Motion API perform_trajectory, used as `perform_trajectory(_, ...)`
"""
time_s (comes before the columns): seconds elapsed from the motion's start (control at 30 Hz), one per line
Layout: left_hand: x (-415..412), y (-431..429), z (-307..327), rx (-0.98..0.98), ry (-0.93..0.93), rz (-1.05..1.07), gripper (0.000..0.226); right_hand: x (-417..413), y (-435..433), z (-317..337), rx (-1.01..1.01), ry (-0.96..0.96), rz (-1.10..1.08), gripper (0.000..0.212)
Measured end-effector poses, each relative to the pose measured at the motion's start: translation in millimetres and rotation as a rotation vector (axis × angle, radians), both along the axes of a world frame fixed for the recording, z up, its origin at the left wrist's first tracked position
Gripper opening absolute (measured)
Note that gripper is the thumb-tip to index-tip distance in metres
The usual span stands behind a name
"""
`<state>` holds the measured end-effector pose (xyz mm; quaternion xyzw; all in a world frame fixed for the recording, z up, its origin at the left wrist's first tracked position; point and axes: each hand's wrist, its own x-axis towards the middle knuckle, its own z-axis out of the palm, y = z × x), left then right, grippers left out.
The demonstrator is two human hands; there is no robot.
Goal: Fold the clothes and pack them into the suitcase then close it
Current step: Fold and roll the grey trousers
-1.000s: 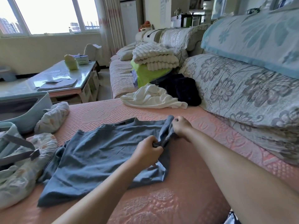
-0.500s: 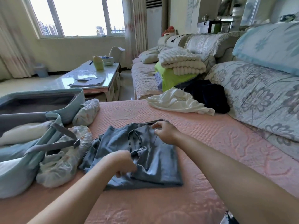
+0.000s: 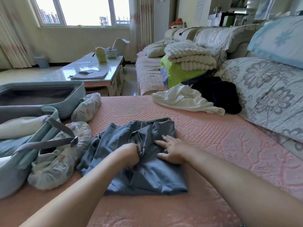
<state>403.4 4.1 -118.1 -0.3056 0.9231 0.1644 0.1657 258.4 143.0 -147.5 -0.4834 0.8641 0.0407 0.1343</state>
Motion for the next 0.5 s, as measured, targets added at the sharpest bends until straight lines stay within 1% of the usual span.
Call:
perform_trajectory(0.07, 0.5, -5.5, 4.8, 0.013, -0.011, 0.005, 0.028, 1.0, -6.4, -1.9, 0.033, -0.001, 0.004, 0.072)
perform_trajectory(0.1, -1.8, -9.3, 5.6, -0.044, 0.034, 0.009, 0.036, 0.0, -9.3, -1.6, 0.023, 0.014, 0.004, 0.072)
perform_trajectory(0.13, -5.9, -14.3, 4.1, -0.118, 0.119, 0.022, 0.044, -1.7, -11.7, -1.2, -0.002, 0.026, 0.003, 0.071)
perform_trajectory(0.17, -12.5, -19.4, 2.9, -0.173, 0.230, 0.035, 0.048, -3.5, -13.5, -1.0, -0.034, 0.035, 0.001, 0.070)
perform_trajectory(0.23, -27.0, -27.9, -0.5, -0.181, 0.446, 0.031, 0.041, -7.3, -16.0, -2.4, -0.081, 0.042, -0.018, 0.069)
perform_trajectory(0.27, -35.3, -31.9, -3.7, -0.174, 0.484, 0.006, 0.038, -9.0, -17.0, -3.6, -0.090, 0.043, -0.034, 0.068)
perform_trajectory(0.33, -52.1, -41.3, -11.4, -0.194, 0.450, -0.069, 0.043, -12.3, -19.6, -6.6, -0.097, 0.044, -0.074, 0.068)
perform_trajectory(0.4, -67.7, -53.1, -21.4, -0.178, 0.353, -0.070, 0.050, -16.8, -22.7, -10.8, -0.103, 0.044, -0.103, 0.069)
perform_trajectory(0.47, -78.0, -65.1, -29.8, -0.169, 0.289, -0.091, 0.044, -22.8, -25.0, -16.2, -0.106, 0.045, -0.114, 0.071)
perform_trajectory(0.5, -80.1, -70.2, -30.9, -0.169, 0.311, -0.109, 0.036, -26.0, -26.2, -18.6, -0.106, 0.049, -0.112, 0.072)
